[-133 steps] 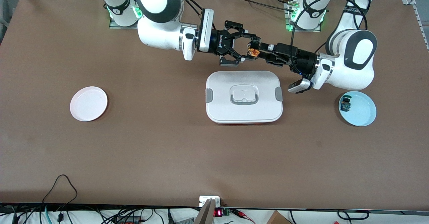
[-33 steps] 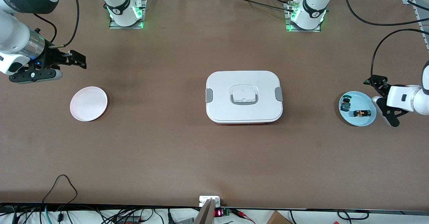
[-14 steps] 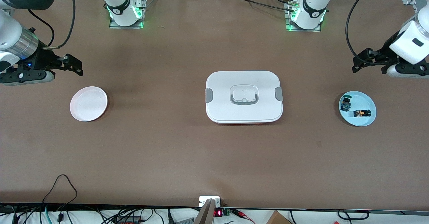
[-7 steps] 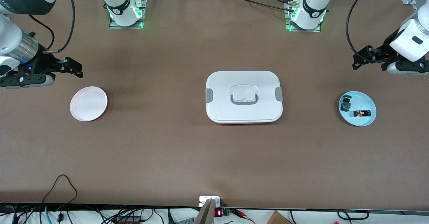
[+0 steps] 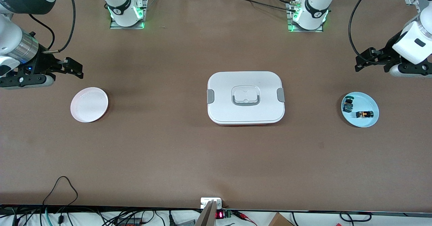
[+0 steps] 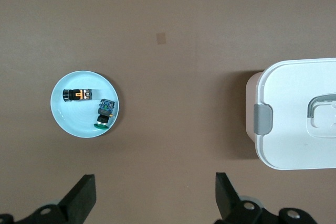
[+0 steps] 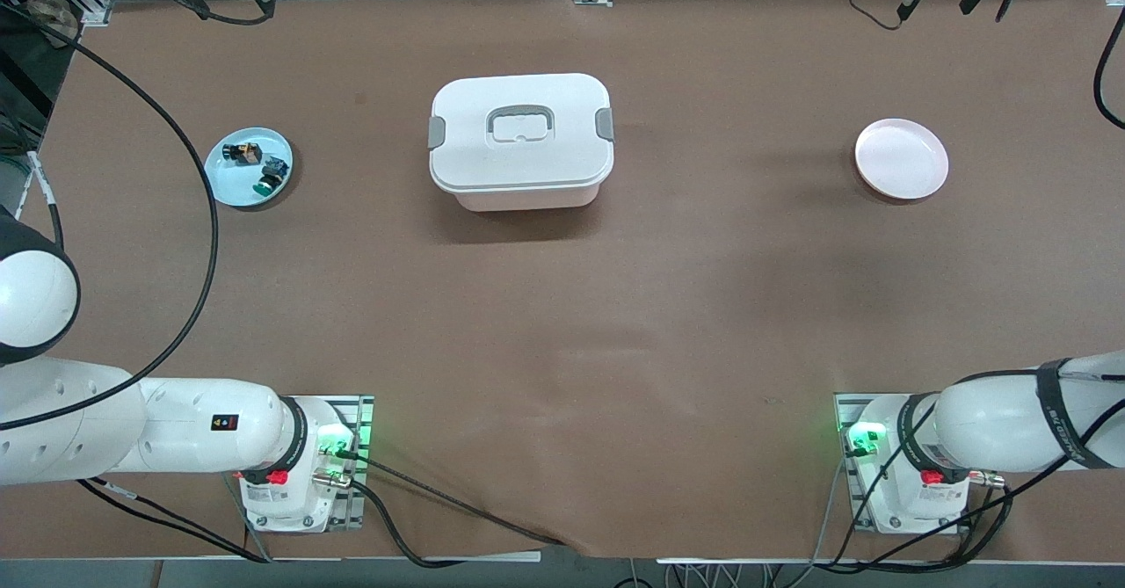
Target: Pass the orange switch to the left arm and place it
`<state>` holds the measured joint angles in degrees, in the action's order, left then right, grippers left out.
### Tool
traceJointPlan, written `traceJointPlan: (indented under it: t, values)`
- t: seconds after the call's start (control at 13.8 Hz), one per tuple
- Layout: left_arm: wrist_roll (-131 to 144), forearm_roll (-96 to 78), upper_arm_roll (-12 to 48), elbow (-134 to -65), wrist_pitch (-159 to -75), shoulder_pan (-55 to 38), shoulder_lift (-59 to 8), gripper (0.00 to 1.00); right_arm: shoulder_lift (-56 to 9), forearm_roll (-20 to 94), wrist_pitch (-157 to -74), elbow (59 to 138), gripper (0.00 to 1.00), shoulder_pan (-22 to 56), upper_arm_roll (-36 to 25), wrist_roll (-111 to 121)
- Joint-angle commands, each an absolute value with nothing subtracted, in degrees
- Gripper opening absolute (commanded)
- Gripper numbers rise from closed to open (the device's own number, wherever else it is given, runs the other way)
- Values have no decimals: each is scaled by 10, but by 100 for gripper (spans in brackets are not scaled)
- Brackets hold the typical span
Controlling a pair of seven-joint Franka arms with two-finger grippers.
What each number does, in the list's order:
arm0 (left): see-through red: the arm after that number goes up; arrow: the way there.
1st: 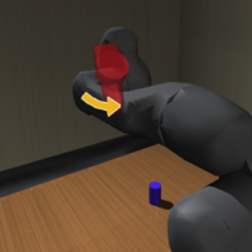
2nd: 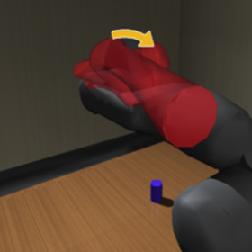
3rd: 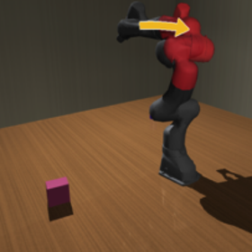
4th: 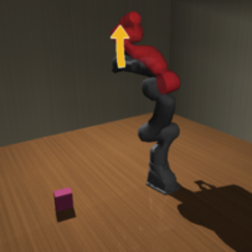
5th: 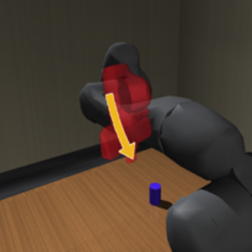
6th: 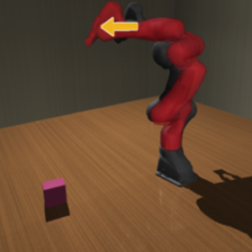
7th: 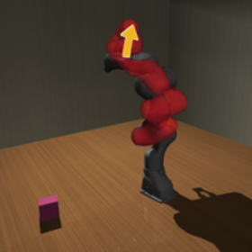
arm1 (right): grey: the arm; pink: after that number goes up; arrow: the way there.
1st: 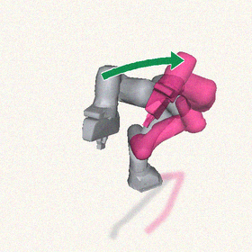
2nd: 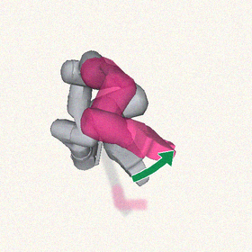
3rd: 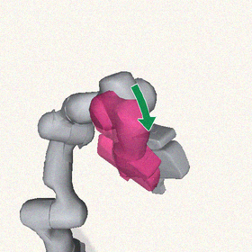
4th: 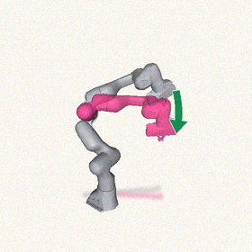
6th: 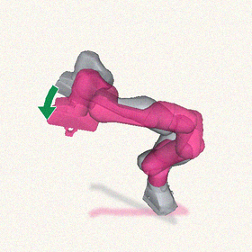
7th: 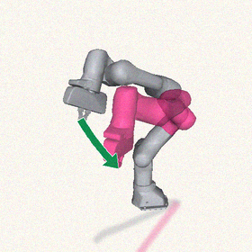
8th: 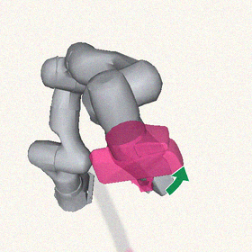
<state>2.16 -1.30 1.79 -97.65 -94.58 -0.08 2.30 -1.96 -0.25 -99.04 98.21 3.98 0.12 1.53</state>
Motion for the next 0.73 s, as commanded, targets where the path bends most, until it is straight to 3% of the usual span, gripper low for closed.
traceJointPlan:
  t: [0.0, 0.65]
  values:
    - [28, -14, 11, -969, -945, -3, 18, 100, -19, -3, -980, 972, 100, 41, 4, 8]
    - [23, -14, 13, -968, -933, -3, 17, 100, -19, -3, -981, 972, 100, 42, 5, 5]
